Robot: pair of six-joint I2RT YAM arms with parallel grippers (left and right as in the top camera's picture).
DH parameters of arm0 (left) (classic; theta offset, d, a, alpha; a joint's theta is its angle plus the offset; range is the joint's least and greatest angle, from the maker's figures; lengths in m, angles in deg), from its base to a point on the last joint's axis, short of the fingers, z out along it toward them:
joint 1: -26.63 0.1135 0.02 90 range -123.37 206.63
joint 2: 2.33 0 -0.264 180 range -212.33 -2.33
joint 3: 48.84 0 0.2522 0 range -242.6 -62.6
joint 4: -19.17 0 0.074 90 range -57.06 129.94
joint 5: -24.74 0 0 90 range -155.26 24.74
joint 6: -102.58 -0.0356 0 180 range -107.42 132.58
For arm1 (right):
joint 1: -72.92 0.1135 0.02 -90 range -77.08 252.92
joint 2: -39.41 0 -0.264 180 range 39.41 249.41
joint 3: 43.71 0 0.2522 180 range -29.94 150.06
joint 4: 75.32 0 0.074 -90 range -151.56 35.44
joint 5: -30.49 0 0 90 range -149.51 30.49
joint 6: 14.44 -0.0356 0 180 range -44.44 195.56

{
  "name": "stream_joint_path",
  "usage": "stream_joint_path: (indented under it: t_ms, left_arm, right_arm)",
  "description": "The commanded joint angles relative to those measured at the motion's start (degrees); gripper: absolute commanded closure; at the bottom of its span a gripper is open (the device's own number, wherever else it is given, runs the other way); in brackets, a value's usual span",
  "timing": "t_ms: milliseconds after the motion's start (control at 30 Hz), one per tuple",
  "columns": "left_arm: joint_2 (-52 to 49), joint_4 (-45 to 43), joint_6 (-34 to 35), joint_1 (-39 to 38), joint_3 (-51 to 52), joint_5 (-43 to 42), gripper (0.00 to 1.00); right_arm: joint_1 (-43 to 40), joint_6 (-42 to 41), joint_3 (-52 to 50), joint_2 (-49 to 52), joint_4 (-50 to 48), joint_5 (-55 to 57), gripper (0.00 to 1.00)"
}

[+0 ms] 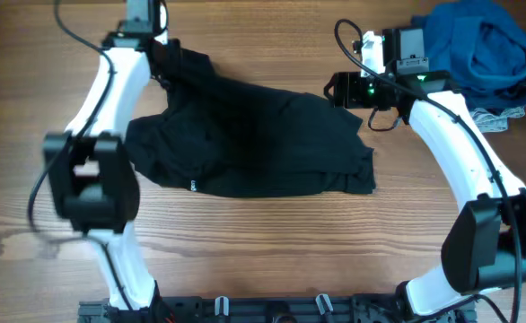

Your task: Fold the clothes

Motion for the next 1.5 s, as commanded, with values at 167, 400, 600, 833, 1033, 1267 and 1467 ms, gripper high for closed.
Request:
stream_joint_path:
  t_ms: [167, 400, 600, 833, 1033, 1267, 1467]
  left_arm:
    - [12.8, 18.2, 1.6, 0.2, -0.1, 0.4, 0.96]
    - [12.8, 19.1, 1.6, 0.1, -0.1, -1.0, 0.96]
    - [12.8, 19.1, 1.6, 0.1, -0.1, -1.0, 0.96]
    - [12.8, 19.1, 1.6, 0.1, -0.1, -1.0, 0.96]
    - [12.8, 19.1, 1.6, 0.1, -0.1, -1.0, 0.96]
    - [12.8, 19.6, 1.6, 0.1, -0.1, -1.0, 0.96]
    - [12.8, 20.1, 1.4, 0.1, -0.1, -1.0, 0.96]
  right_arm:
    - [-0.1, 0.7, 0.7, 12.8, -4.2, 1.1, 0.21]
    - [-0.1, -1.4, 0.7, 18.6, -7.3, 1.0, 0.26]
    - [1.1, -3.5, 0.7, 22.1, -4.2, 6.7, 0.49]
    - [1.1, -3.1, 7.6, 20.9, -5.9, 7.5, 0.96]
    - [1.1, -0.2, 19.3, 15.6, 2.4, 7.0, 0.96]
    - [1.0, -4.8, 17.1, 10.6, 31.7, 7.3, 0.96]
    - [1.0, -4.8, 4.8, 10.6, 27.1, 8.1, 0.75]
